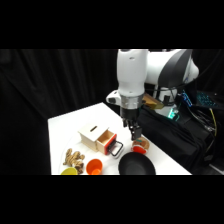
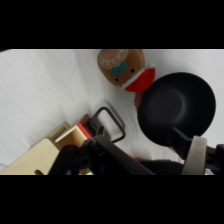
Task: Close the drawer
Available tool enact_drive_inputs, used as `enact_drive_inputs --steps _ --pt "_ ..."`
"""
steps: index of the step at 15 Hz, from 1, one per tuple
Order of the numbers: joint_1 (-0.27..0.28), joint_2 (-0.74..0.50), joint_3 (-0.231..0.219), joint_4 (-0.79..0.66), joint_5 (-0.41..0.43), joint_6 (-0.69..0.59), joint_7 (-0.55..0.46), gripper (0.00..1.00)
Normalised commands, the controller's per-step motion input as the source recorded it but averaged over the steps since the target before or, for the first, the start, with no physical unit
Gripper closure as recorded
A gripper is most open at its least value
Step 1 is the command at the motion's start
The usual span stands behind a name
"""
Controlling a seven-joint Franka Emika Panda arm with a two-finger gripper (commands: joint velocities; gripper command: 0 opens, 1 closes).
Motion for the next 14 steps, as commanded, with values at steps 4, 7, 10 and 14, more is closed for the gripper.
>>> enact_drive_inputs --steps 4,7,10,14 --pt "0.052 -0.04 0.017 -0.16 -0.143 0.23 0.69 0.00" --pt "0.003 0.16 -0.044 -0.06 -0.167 0.30 0.53 0.00" --pt "0.035 0.25 -0.091 0.03 -0.167 0.28 0.45 0.00" --pt "0.094 0.24 -0.150 0.11 -0.162 0.22 0.39 0.00"
